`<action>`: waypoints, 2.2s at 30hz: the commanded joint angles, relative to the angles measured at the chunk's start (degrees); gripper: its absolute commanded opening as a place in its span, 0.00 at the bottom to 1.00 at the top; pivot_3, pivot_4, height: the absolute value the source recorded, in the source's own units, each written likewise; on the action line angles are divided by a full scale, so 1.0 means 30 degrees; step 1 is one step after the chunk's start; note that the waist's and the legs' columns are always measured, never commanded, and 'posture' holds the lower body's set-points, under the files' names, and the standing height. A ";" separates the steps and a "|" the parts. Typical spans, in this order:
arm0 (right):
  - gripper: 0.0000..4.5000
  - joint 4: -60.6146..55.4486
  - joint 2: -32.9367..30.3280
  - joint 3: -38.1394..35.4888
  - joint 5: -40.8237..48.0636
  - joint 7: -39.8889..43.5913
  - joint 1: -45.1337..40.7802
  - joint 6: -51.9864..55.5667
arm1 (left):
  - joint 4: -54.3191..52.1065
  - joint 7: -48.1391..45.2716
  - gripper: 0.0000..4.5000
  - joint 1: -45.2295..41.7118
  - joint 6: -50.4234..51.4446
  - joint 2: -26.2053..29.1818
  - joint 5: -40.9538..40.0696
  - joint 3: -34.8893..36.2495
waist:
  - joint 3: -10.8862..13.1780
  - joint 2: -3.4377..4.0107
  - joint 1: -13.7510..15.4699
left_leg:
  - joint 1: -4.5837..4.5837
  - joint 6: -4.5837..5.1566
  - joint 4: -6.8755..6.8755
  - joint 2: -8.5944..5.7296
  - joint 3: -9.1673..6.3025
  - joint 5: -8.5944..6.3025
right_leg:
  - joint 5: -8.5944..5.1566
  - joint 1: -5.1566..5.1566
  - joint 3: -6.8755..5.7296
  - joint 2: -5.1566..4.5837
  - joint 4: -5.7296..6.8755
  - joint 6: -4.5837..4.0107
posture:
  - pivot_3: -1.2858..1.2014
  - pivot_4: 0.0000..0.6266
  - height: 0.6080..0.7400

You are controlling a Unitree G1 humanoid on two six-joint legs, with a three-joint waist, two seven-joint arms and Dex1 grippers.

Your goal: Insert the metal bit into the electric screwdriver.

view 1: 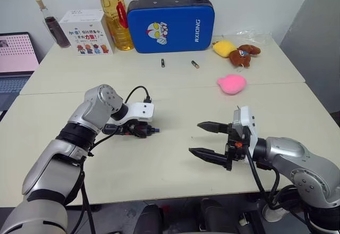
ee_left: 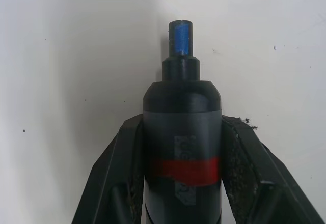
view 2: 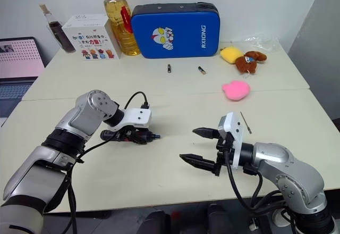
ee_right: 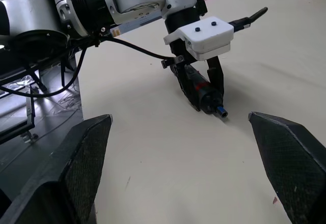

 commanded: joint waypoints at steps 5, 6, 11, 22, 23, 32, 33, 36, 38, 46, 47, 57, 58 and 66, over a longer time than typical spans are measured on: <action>1.00 -0.0420 -0.0023 -0.0533 -0.0175 -0.0489 -0.0934 -0.0992 | -0.0868 0.2030 0.37 -0.0601 0.3009 -0.1959 -0.3510 0.4005 | 0.0014 -0.0019 0.0160 | -0.0032 -0.0002 0.0016 -0.0006 -0.0013 0.0001 | -0.0001 -0.0002 -0.0028 -0.0019 -0.0002 0.0003 | 0.52 0.24 1.00; 1.00 -0.0317 0.0012 -0.0759 -0.0193 -0.0713 -0.1177 -0.1047 | -0.1046 0.2473 0.37 -0.0882 0.3633 -0.2376 -0.4539 0.5120 | 0.0020 -0.0026 0.0226 | -0.0045 -0.0003 0.0021 -0.0008 -0.0017 0.0002 | -0.0001 -0.0001 -0.0045 -0.0029 -0.0015 0.0005 | 0.52 0.24 1.00; 1.00 0.0114 0.0090 -0.1362 -0.0254 -0.1593 -0.2387 -0.1325 | -0.1889 0.6827 0.37 -0.1570 0.3911 -0.4495 -0.7651 0.9543 | 0.0045 -0.0073 0.0318 | -0.0135 -0.0006 0.0054 -0.0021 -0.0086 0.0003 | 0.0006 -0.0011 -0.0119 -0.0069 -0.0058 0.0009 | 0.52 0.24 1.00; 1.00 0.1799 0.1041 -0.1263 -0.1926 -0.3004 -0.5166 -0.2771 | -0.9383 1.6011 0.37 0.5124 0.2189 -1.1877 -1.0605 1.1950 | 0.0036 -0.0043 0.0120 | -0.0109 -0.0013 0.0016 -0.0015 -0.0138 0.0006 | 0.0013 -0.0002 -0.0094 -0.0127 -0.0076 0.0004 | 0.52 0.24 1.00; 1.00 0.1840 0.1057 -0.1241 -0.2008 -0.2984 -0.5137 -0.2837 | -0.9516 1.6189 0.37 0.5433 0.1971 -1.2039 -1.0606 1.1816 | 0.0042 -0.0049 0.0131 | -0.0108 -0.0013 0.0020 -0.0016 -0.0139 0.0006 | 0.0013 -0.0002 -0.0097 -0.0139 -0.0063 0.0004 | 0.52 0.24 1.00; 1.00 0.2321 0.1561 -0.0341 -0.2089 -0.2867 -0.4568 -0.2499 | -1.2350 1.7030 0.37 1.0184 0.0757 -1.2119 -1.0359 0.9928 | 0.0035 -0.0043 0.0153 | -0.0092 -0.0012 0.0011 -0.0036 -0.0114 0.0005 | 0.0016 0.0020 -0.0100 -0.0126 -0.0095 0.0007 | 0.52 0.24 1.00; 1.00 0.2391 0.1555 -0.0296 -0.2168 -0.2857 -0.4465 -0.2532 | -1.2539 1.7117 0.37 1.0557 0.0738 -1.1993 -1.0379 0.9893 | 0.0035 -0.0043 0.0152 | -0.0092 -0.0012 0.0014 -0.0031 -0.0114 0.0005 | 0.0017 0.0021 -0.0101 -0.0124 -0.0094 0.0007 | 0.52 0.24 1.00; 1.00 0.2708 0.1580 -0.0327 -0.2278 -0.2908 -0.4279 -0.2549 | -1.2511 1.7260 0.37 1.1483 0.0530 -1.1578 -1.0308 0.9926 | 0.0034 -0.0041 0.0149 | -0.0067 -0.0011 0.0008 -0.0028 -0.0109 0.0004 | 0.0016 0.0037 -0.0102 -0.0112 -0.0096 0.0007 | 0.52 0.24 1.00; 1.00 0.2856 0.1392 -0.0430 -0.2383 -0.2867 -0.4103 -0.2497 | -1.2651 1.7310 0.37 1.1975 0.0551 -1.1371 -1.0412 0.9768 | 0.0034 -0.0042 0.0155 | -0.0053 -0.0010 0.0002 -0.0028 -0.0108 0.0004 | 0.0016 0.0051 -0.0098 -0.0112 -0.0101 0.0007 | 0.52 0.24 1.00; 1.00 0.3860 -0.0359 -0.1424 -0.2794 -0.2724 -0.3899 -0.1896 | -1.3994 1.7588 0.37 1.3220 0.1172 -1.0711 -1.0898 0.9258 | 0.0032 -0.0039 0.0140 | -0.0033 -0.0009 -0.0004 -0.0027 -0.0084 0.0003 | 0.0015 0.0078 -0.0102 -0.0100 -0.0121 0.0008 | 0.52 0.24 1.00; 1.00 0.3953 -0.0484 -0.1556 -0.2717 -0.2705 -0.3963 -0.1814 | -1.4047 1.7598 0.37 1.3255 0.1220 -1.0636 -1.0942 0.9254 | 0.0032 -0.0039 0.0143 | -0.0034 -0.0009 -0.0006 -0.0027 -0.0081 0.0002 | 0.0015 0.0079 -0.0100 -0.0100 -0.0125 0.0008 | 0.52 0.24 1.00; 1.00 0.6379 -0.3193 -0.2128 -0.3964 -0.2415 -0.4432 -0.0095 | -1.3308 1.7534 0.37 1.1513 0.1219 -1.0064 -1.1183 0.8925 | 0.0032 -0.0040 0.0156 | -0.0030 -0.0007 -0.0011 -0.0033 -0.0065 0.0002 | 0.0014 0.0086 -0.0097 -0.0094 -0.0136 0.0009 | 0.52 0.24 1.00; 1.00 0.6806 -0.3508 -0.2111 -0.4069 -0.2234 -0.4529 0.0019 | -1.3179 1.7502 0.37 1.1191 0.1215 -1.0086 -1.1227 0.8849 | 0.0034 -0.0036 0.0170 | -0.0032 -0.0008 -0.0008 -0.0031 -0.0068 0.0002 | 0.0014 0.0088 -0.0103 -0.0093 -0.0143 0.0009 | 0.52 0.24 1.00; 1.00 1.3179 -0.5694 0.0657 -0.6230 -0.0048 -0.7923 0.2225 | -0.9361 1.6470 0.37 0.6586 -0.0340 -1.0967 -1.1176 0.8360 | 0.0048 -0.0034 0.0331 | -0.0052 -0.0006 -0.0012 -0.0035 -0.0025 0.0002 | 0.0035 0.0096 -0.0084 -0.0085 -0.0230 0.0027 | 0.52 0.24 1.00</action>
